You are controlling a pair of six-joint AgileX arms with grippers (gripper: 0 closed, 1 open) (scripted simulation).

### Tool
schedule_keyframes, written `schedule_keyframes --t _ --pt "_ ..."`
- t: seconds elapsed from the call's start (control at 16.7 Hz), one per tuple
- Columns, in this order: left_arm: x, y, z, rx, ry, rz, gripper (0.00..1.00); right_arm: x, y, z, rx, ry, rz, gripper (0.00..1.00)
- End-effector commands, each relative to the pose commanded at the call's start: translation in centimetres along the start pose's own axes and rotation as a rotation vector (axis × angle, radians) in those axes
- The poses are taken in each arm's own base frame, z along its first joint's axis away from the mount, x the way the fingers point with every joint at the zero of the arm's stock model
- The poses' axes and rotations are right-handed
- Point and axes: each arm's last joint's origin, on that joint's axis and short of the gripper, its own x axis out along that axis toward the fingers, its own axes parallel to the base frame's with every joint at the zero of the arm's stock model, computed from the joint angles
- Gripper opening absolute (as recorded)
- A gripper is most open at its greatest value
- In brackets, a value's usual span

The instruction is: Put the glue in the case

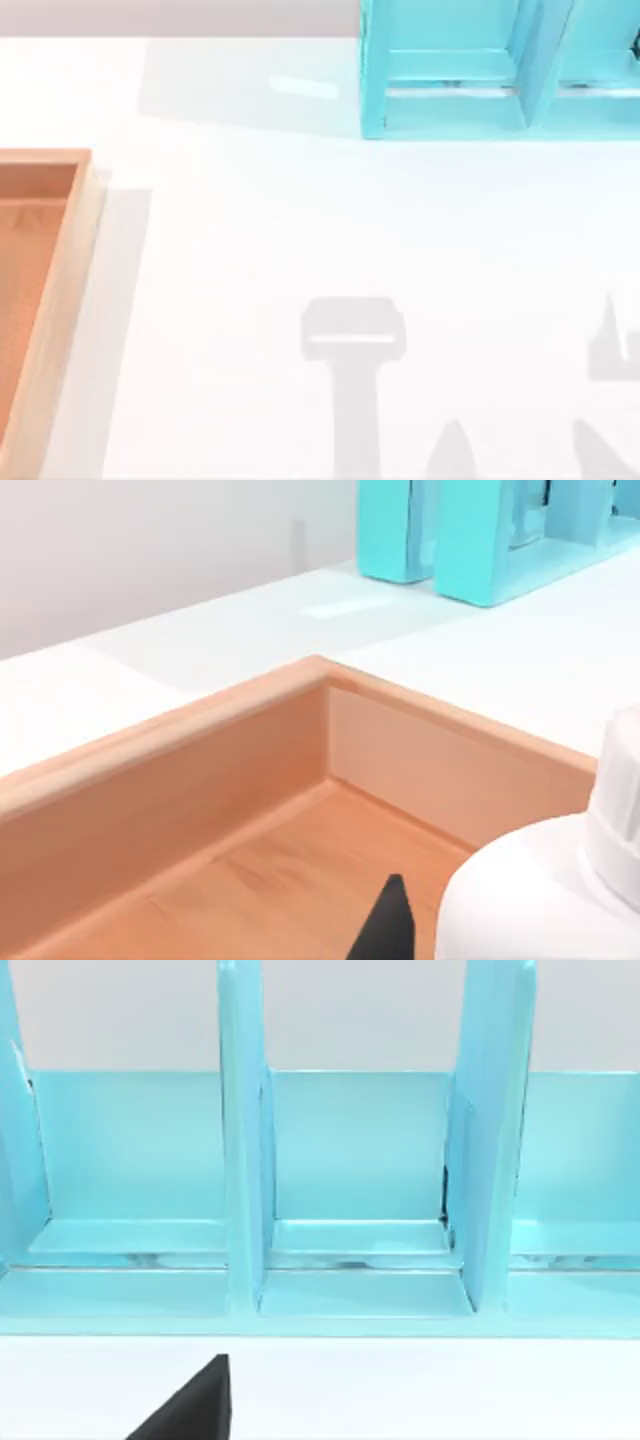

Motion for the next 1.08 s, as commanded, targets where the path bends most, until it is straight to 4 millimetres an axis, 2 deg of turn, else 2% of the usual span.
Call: schedule_keyframes --t 0.48,0.66,0.96,1.08 --pt "-1.3 0.4 -1.0 0.042 0.071 0.096 0.0 0.0 0.0 0.0 0.0 0.0 0.0 1.0" --pt "-0.8 0.7 -1.5 0.087 0.078 0.122 0.0 0.0 0.0 0.0 0.0 0.0 0.0 1.0" --pt "0.5 1.1 -0.9 0.198 0.062 0.141 0.0 0.0 0.0 0.0 0.0 0.0 0.0 1.0" --pt "1.2 1.1 -0.8 0.191 0.051 0.133 0.0 0.0 0.0 0.0 0.0 0.0 0.0 1.0"
